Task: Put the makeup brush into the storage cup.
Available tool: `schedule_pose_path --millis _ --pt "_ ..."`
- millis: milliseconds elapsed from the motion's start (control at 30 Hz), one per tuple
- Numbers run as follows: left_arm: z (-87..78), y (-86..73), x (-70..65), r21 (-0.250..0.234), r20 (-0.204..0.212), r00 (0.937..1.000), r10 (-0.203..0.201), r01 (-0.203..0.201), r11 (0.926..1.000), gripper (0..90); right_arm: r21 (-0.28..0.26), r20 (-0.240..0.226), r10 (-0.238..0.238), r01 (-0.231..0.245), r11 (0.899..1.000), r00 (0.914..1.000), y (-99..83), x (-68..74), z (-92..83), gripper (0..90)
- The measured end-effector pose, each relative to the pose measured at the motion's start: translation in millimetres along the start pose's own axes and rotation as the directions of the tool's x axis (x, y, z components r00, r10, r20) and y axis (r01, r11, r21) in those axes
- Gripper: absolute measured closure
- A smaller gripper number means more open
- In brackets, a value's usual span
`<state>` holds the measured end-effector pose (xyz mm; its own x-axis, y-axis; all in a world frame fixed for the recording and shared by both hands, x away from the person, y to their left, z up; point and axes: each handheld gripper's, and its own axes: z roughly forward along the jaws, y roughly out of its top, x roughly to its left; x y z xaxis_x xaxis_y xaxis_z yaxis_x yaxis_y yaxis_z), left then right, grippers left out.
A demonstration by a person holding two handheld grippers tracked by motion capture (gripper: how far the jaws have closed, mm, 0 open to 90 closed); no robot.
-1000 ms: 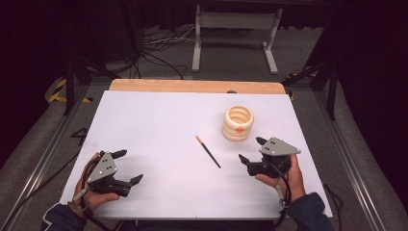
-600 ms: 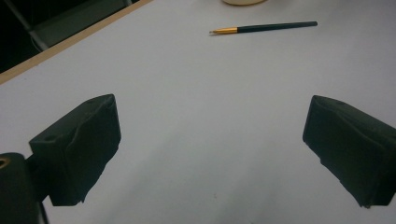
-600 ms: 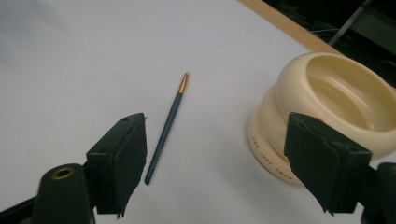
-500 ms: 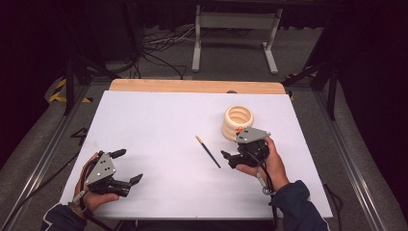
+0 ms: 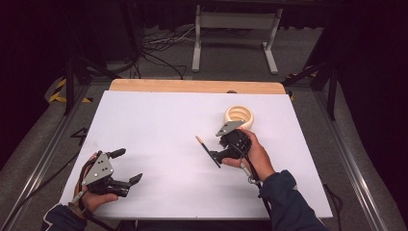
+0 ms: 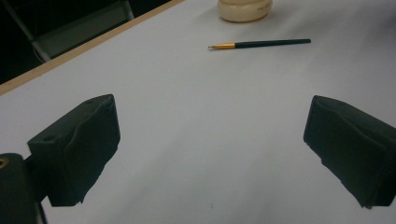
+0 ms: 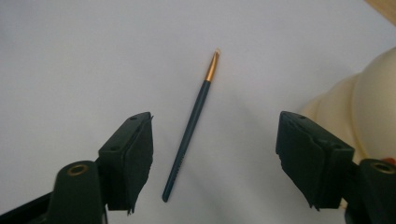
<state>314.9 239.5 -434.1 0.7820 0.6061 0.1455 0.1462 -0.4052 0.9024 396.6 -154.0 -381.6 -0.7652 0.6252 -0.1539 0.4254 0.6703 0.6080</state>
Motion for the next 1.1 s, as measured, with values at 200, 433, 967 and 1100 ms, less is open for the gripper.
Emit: schedule_pose_path --millis 200,433,967,1100 --pt "1.7 -0.1 -1.4 0.015 0.006 1.0000 0.006 -0.006 0.9999 4.8 0.080 -0.023 -0.006 0.008 0.997 0.9997 14.1 2.9 16.1 37.4" --pt "0.0 -0.4 -1.7 0.014 0.010 0.9999 0.004 -0.004 0.9999 4.8 0.171 -0.062 0.018 -0.007 0.985 0.9979 25.2 6.9 38.8 45.2" --pt "-0.8 -1.4 -1.8 0.031 0.031 0.9995 0.010 -0.011 0.9995 4.8 0.341 -0.071 0.077 -0.048 0.939 0.9945 33.1 -7.2 82.0 67.8" --pt "-0.9 -1.2 -1.9 0.026 0.036 0.9993 0.009 -0.010 0.9996 4.9 0.347 -0.078 0.099 -0.066 0.936 0.9921 34.1 -8.9 82.6 79.6"
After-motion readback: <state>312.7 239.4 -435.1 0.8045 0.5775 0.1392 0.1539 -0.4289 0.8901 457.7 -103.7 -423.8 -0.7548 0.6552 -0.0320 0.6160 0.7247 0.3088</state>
